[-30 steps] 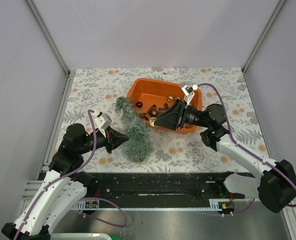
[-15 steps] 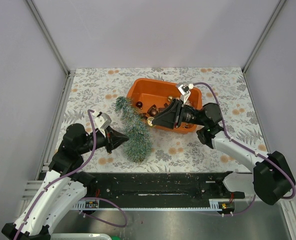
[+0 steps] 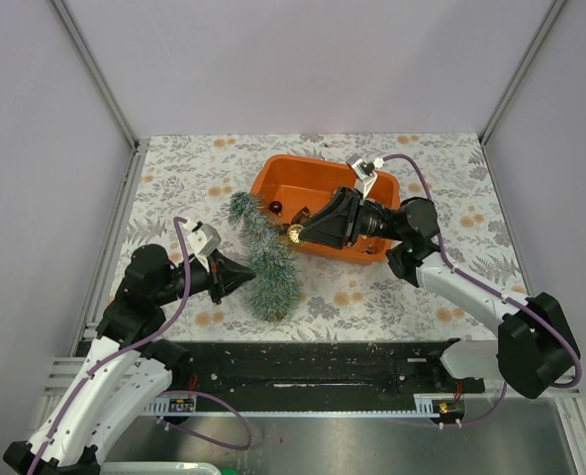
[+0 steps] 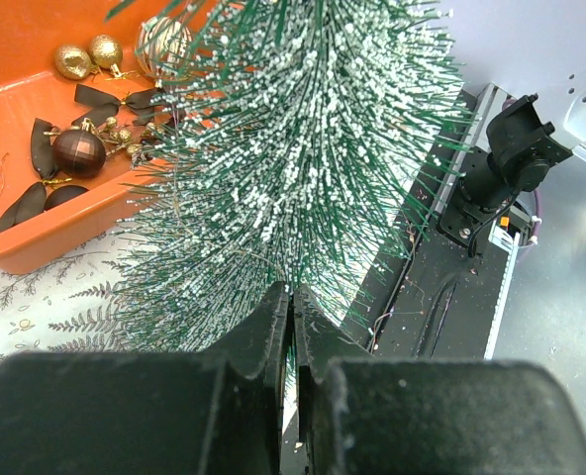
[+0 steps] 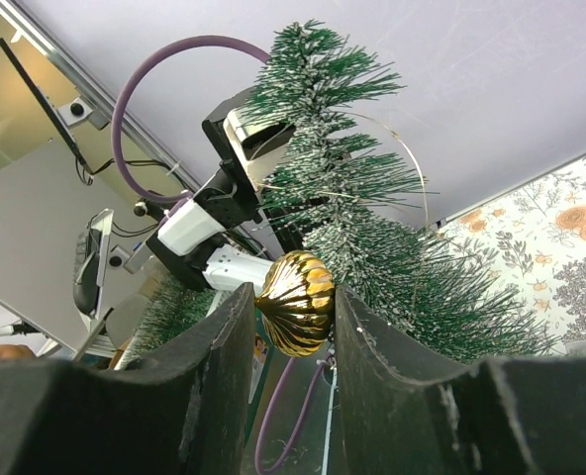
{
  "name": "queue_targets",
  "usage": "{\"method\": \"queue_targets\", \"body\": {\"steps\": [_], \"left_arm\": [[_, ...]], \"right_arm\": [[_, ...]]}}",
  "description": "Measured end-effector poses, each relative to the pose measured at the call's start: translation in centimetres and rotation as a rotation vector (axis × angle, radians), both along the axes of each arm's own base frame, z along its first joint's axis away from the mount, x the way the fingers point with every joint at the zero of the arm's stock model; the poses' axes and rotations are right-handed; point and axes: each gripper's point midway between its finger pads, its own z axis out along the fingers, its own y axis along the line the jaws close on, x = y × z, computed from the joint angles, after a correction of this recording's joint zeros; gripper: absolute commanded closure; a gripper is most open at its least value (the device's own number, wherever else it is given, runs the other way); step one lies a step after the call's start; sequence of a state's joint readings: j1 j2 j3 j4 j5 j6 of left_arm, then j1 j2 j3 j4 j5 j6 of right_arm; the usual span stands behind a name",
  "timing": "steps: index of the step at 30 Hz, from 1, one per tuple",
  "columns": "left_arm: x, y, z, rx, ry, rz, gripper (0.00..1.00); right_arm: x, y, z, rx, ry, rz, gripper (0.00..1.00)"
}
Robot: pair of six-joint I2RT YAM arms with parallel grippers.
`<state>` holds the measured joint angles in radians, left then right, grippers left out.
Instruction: Decorate the small christmas tree
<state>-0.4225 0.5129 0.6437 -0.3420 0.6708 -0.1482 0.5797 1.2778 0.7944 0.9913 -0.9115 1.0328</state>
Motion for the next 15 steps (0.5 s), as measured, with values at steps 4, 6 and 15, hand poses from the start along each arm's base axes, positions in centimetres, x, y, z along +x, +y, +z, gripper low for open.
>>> {"method": "queue_targets", "body": {"steps": [4,6,15], "left_arm": [[-0.01,0.0,0.0,0.0,0.0,0.0,0.94],[-0.01,-0.01,0.0,0.0,0.0,-0.001,0.94],[-0.08,-0.04,0.01,-0.001,0.001,-0.005,0.94]], "right_arm": [[0.35,0.25,-0.5,-0.006,0.018,0.003,0.94],[0.39,0.28,-0.55,-0.007,0.022,0.004,0.94],[0.74,0.19,-0.91,-0.015,0.01,-0.011,0.95]]}}
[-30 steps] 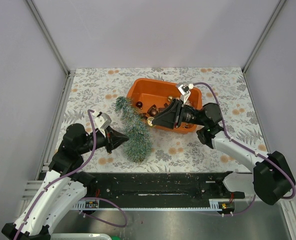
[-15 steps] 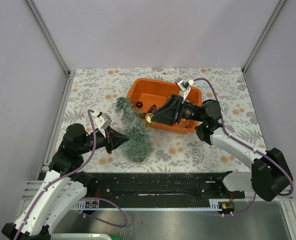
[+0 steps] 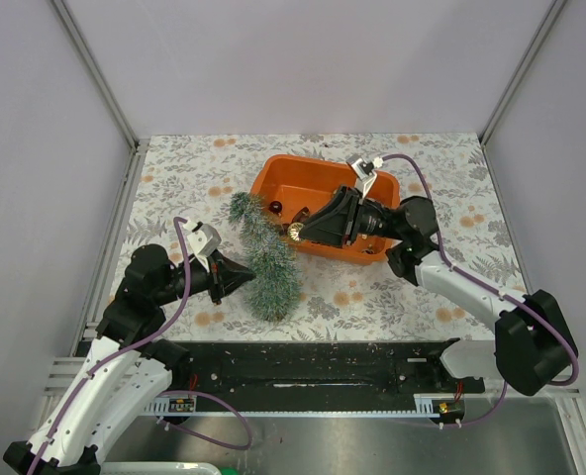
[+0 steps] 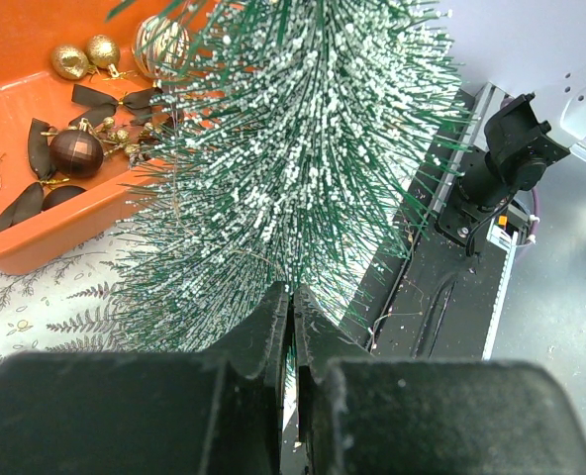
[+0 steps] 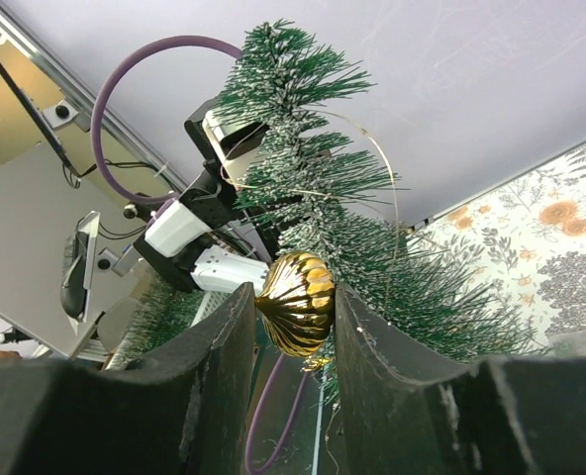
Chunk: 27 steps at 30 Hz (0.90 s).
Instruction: Decorate the small christmas tree
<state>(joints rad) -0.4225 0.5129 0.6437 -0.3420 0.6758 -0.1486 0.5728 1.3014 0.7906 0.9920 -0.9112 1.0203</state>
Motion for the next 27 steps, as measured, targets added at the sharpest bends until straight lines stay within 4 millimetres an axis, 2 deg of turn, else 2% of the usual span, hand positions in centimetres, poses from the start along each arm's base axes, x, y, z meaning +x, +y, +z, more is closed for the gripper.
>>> {"method": "queue_targets", "body": {"steps": [4,9,19,27], "left_arm": [[0.0,0.0,0.0,0.0,0.0,-0.001,0.94],[0.0,0.0,0.0,-0.001,0.001,-0.001,0.94],[0.0,0.0,0.0,-0.002,0.002,0.0,0.94],[0.0,0.0,0.0,-0.005,0.008,0.003,0.94]], "right_arm": [[0.7,-0.4,-0.4,-0.004,-0.001,-0.023,0.96],[1.3,-0.7,-1.8,-0.024,0.032,-0.041,0.96],[1.1,-0.9,-2.6,-0.024,0.053,-0.039,0.96],[0.8,-1.1,-5.0,-0.048,0.123,-0.041,0.97]]}}
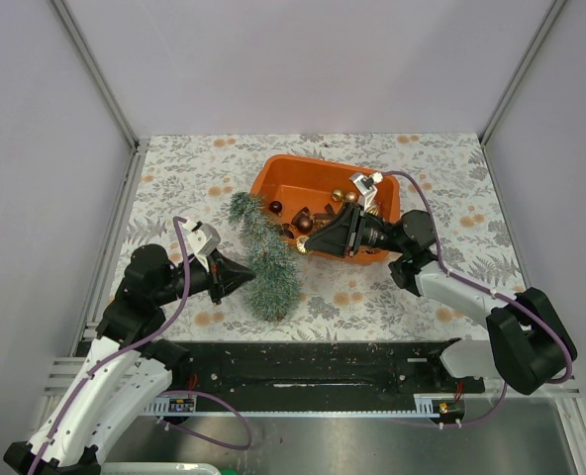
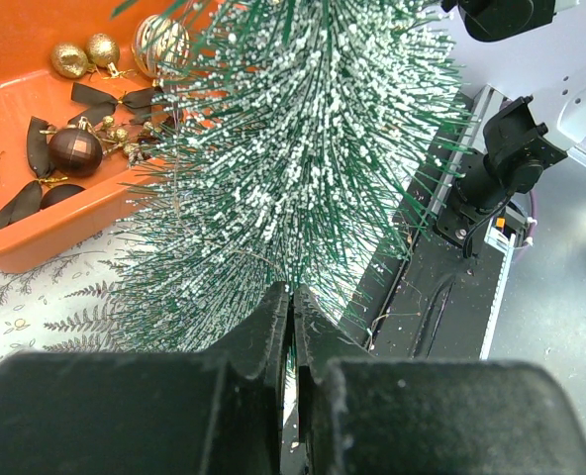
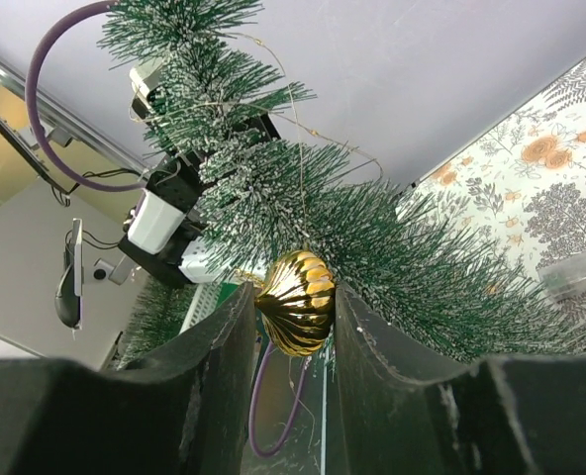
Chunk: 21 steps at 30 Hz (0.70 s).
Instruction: Decorate the small christmas tree
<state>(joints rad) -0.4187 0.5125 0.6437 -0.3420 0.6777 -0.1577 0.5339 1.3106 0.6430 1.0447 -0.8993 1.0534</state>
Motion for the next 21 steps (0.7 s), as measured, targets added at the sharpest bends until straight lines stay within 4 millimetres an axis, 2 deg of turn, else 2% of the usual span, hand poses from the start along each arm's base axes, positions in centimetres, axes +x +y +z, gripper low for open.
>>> {"method": "queue_targets", "body": {"steps": [4,12,21], "left_arm": [[0.0,0.0,0.0,0.0,0.001,0.0,0.94],[0.0,0.0,0.0,-0.001,0.002,0.002,0.94],[0.0,0.0,0.0,-0.004,0.006,0.003,0.94]], "right_arm": [[-0.3,-0.3,0.0,0.008,0.008,-0.008,0.97],[-1.4,-1.1,2.2,0.061,-0.031,-0.013,0.96],[-1.9,-1.1,2.9,0.095,-0.031,-0.009,0.97]]}}
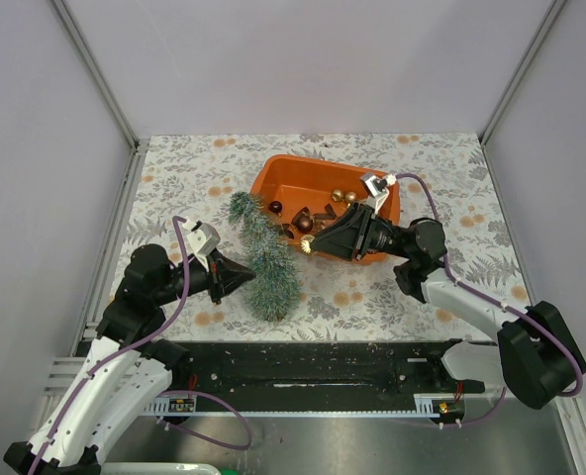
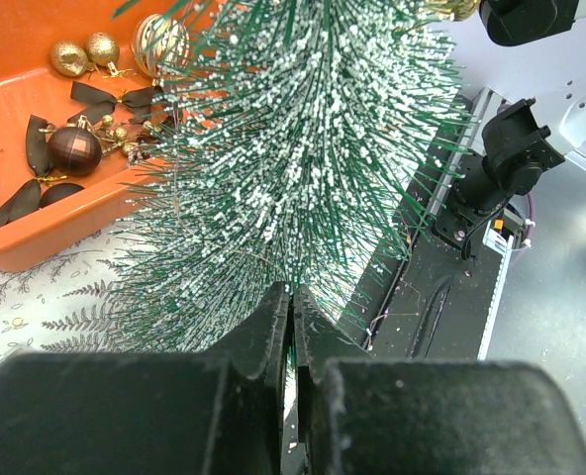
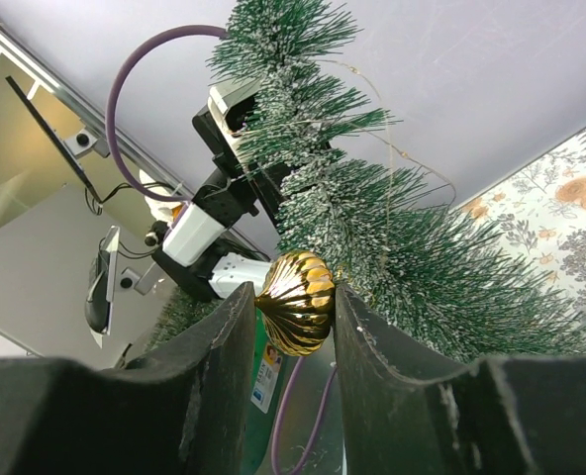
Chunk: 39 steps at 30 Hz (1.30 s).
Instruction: Decorate the small christmas tree
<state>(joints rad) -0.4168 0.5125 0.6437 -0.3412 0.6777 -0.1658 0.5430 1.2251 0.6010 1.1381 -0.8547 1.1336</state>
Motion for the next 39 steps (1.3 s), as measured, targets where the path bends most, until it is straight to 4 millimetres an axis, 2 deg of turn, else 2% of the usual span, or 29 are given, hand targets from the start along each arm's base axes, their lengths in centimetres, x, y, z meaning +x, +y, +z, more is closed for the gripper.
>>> {"method": "queue_targets", "body": {"steps": [6,11,16,21,30,33,39], "left_arm": [[0.0,0.0,0.0,0.0,0.001,0.0,0.94],[0.0,0.0,0.0,-0.001,0.001,0.0,0.94],[0.0,0.0,0.0,-0.001,0.001,0.0,0.94],[0.0,0.0,0.0,-0.001,0.001,0.0,0.94],[0.0,0.0,0.0,-0.001,0.001,0.0,0.94],[0.0,0.0,0.0,-0.001,0.001,0.001,0.94],[0.1,0.1,0.0,-0.001,0.001,0.005,0.94]], "right_arm": [[-0.9,0.5,0.0,0.004,0.004,0.027,0.97],[-1.4,0.7,-0.8,-0.002,0.023,0.04,0.97],[-1.5,0.7,-1.9,-0.012,0.057,0.035,0.97],[-1.6,0.7,-1.9,-0.004,0.054,0.038,0.97],[-2.7,2.1,-2.9,-0.032,0.06,0.079,0.98],[-2.8,2.5,-2.6,-0.039,0.045,0.088,0.98],[-2.4,2.9,-0.7,-0.041,-0.015,0.082,0.98]]}}
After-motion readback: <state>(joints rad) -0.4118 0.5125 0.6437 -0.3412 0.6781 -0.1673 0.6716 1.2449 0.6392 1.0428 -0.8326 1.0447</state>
